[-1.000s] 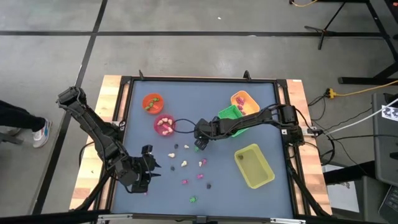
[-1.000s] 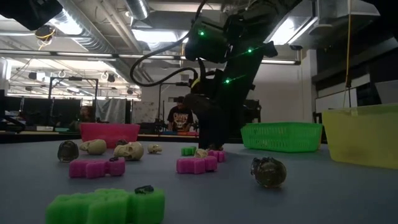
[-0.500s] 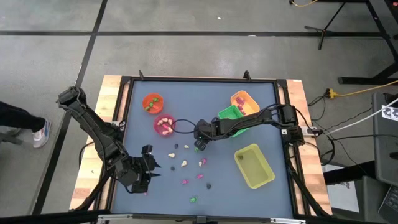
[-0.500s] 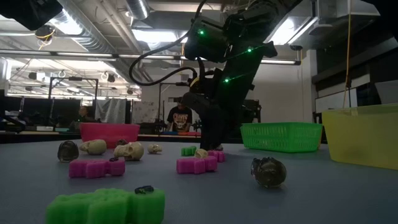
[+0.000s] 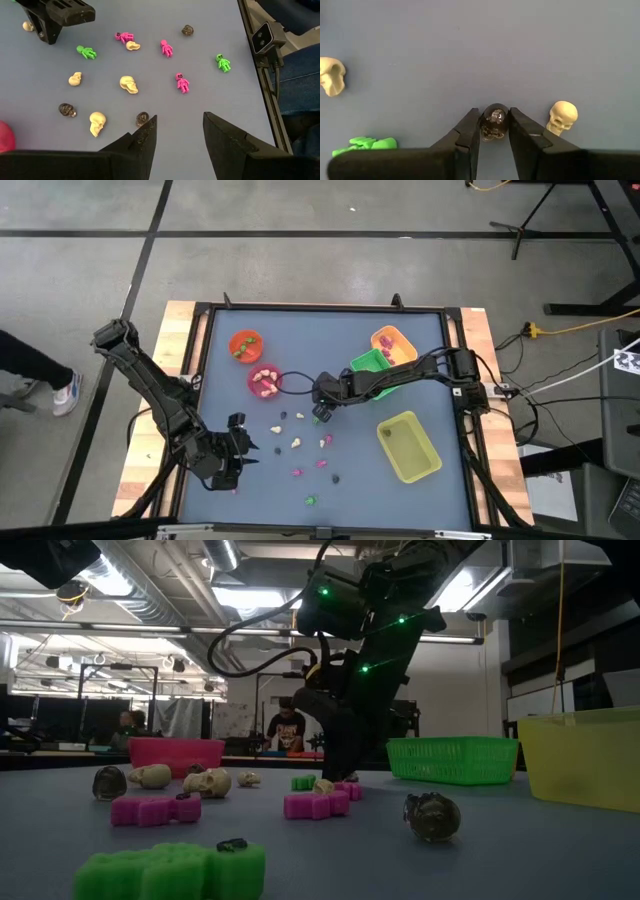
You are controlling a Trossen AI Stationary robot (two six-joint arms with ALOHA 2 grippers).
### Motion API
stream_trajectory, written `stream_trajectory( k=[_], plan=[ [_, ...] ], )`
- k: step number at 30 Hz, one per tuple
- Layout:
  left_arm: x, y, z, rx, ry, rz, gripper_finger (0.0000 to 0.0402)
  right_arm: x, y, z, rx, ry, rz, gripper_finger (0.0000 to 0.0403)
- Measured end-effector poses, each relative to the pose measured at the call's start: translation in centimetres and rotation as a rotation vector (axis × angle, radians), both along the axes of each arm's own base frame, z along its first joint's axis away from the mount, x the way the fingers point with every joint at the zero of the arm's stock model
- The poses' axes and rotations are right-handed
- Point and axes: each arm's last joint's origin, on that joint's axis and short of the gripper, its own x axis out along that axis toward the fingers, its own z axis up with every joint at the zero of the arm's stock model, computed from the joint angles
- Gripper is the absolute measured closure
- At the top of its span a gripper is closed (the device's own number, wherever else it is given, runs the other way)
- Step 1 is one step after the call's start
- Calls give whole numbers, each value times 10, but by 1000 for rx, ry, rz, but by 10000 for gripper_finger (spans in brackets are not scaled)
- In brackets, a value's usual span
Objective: Sort Halloween decoration
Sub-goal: Put the black skull toy into the light yellow bin
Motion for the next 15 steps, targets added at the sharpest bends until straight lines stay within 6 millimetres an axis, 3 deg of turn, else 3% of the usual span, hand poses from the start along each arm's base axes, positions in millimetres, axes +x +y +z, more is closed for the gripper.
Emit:
stream_trajectory(
  k=[7, 15],
  plan=[
    [0, 0, 0, 0, 0, 0, 257, -2, 0, 11, 34, 10, 32, 318],
    [0, 0, 0, 3, -1, -3, 257, 2, 5, 48, 124, 68, 134, 318]
  ],
)
